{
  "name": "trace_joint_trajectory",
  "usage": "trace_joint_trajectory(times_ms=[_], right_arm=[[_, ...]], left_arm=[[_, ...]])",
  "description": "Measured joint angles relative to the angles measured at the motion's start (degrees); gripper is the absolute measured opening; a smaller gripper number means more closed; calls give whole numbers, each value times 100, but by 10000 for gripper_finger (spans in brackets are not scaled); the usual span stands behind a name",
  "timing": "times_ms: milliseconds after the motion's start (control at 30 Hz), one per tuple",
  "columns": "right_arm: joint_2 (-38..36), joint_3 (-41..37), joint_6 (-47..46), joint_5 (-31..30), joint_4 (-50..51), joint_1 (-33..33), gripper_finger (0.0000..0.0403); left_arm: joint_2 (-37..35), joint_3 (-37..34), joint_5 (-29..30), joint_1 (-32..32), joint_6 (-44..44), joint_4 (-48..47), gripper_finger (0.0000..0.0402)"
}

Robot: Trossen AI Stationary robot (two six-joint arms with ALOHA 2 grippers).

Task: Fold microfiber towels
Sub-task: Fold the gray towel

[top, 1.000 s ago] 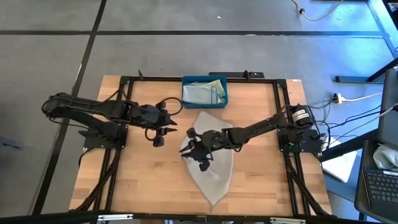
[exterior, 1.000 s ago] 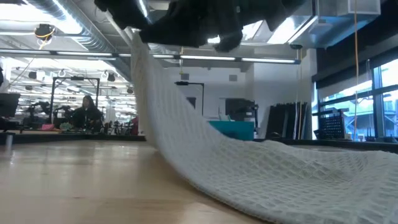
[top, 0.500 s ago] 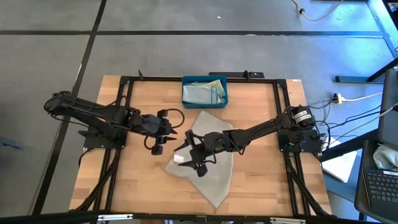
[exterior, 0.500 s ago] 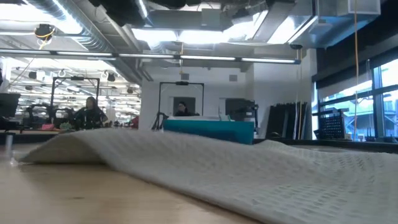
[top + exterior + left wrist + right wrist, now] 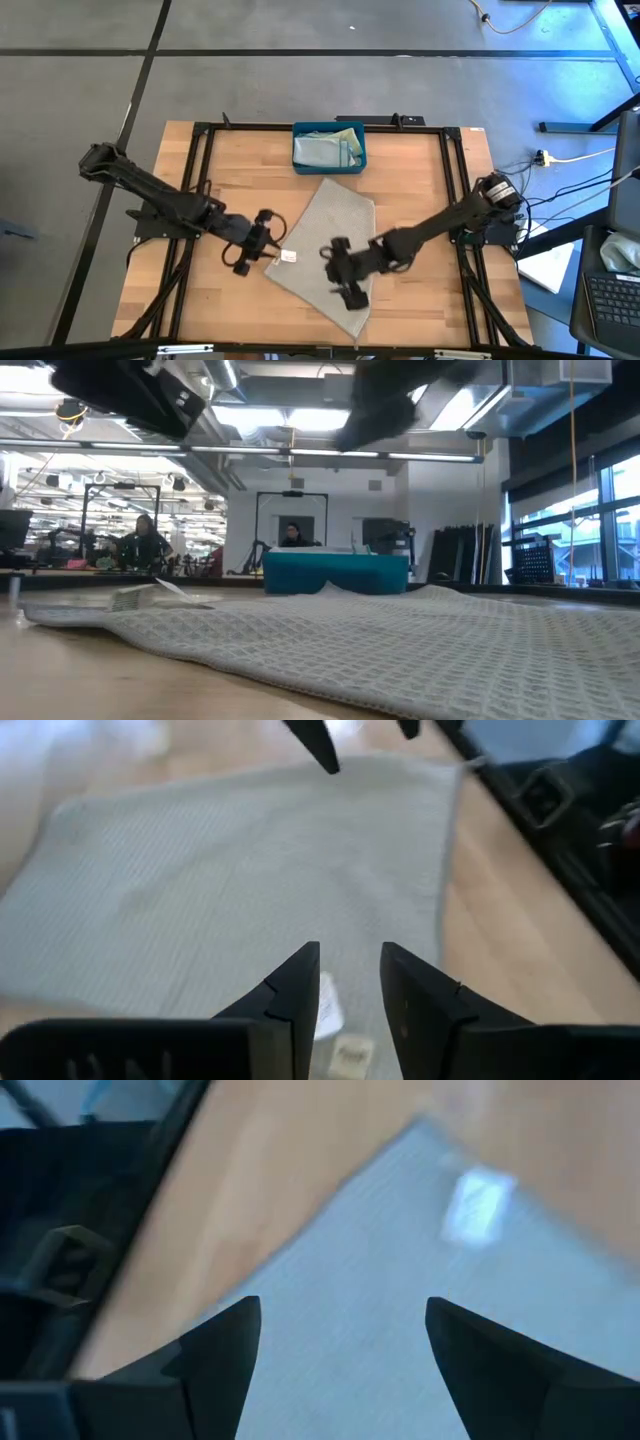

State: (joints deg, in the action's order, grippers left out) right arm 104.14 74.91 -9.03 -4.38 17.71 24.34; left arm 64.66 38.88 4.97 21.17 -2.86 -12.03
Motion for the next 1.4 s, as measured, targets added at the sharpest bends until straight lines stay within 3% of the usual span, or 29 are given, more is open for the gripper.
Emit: trace_joint_trajectory(times_ms=[100, 233, 433, 667, 767, 867, 1233, 1400], right_arm=[[0, 0, -680, 181, 377, 348, 287], [0, -35, -1428, 181, 580, 792, 277], [20, -59, -2315, -548, 318, 1257, 253], [408, -57, -3134, -1112, -815, 1783, 246], [719, -56, -3619, -1220, -892, 1974, 246], [1000, 71, -3942, -1249, -799, 2085, 246], [1921, 1366, -3905, -1252, 793, 2482, 245], [2184, 1596, -4220, -1308, 1336, 2555, 245]], left_arm=[[33, -389, 36, 345, 183, 853, 101], [479, -593, 275, 653, 326, 860, 101], [1541, -299, 144, 981, 771, 941, 101], [2154, 467, -5, 1293, 1255, -331, 101], [2232, 639, 106, 1382, 1295, -1171, 101], [2232, 646, 230, 1421, 1398, -1428, 101], [2227, 480, 812, 1416, 2428, -1320, 101], [2245, 480, 843, 1314, 2616, -1275, 101]])
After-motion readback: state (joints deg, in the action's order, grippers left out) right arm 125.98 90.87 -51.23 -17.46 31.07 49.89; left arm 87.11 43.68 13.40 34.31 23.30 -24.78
